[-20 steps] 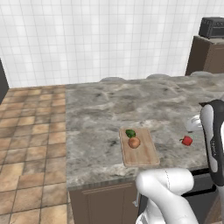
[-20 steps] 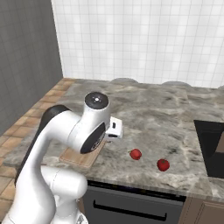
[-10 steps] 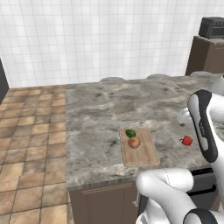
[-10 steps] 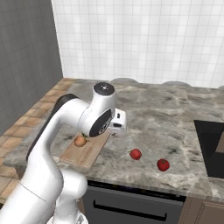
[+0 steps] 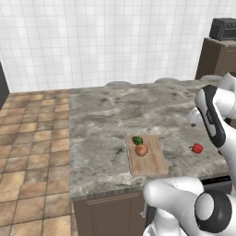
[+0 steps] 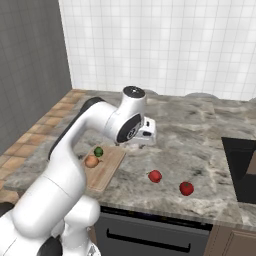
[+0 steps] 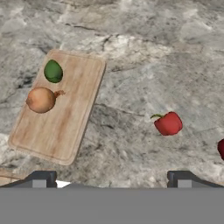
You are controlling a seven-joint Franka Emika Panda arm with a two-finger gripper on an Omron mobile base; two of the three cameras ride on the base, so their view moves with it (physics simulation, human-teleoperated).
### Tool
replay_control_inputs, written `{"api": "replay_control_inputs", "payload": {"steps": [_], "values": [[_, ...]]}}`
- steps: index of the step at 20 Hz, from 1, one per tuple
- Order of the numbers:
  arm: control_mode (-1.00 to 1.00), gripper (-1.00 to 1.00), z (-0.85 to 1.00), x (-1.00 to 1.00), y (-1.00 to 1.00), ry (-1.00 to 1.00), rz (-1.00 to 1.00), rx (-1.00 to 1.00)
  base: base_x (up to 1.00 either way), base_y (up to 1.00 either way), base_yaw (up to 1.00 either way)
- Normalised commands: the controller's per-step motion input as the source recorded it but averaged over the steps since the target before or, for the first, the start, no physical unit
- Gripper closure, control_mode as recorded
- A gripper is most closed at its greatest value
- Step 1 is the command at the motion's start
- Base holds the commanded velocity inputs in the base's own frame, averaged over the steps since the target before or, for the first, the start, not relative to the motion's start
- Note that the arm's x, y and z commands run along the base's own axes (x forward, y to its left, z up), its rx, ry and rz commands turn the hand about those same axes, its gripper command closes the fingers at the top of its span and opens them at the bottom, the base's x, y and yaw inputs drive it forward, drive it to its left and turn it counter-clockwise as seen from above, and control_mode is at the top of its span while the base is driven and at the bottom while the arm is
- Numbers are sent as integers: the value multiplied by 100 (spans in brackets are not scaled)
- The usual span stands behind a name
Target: Place the avocado, onion, tomato, and bell pepper on the cutting board.
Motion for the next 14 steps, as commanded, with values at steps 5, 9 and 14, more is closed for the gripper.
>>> {"api": "replay_control_inputs", "payload": {"steps": [5,9,14], "values": [[-100,-100,-13,15,-29,0,4,-8,0,0,0],[-100,-100,-10,14,-16,0,1,-12,0,0,0],[-100,-100,-21,1,-16,0,0,-8,0,0,0]]}}
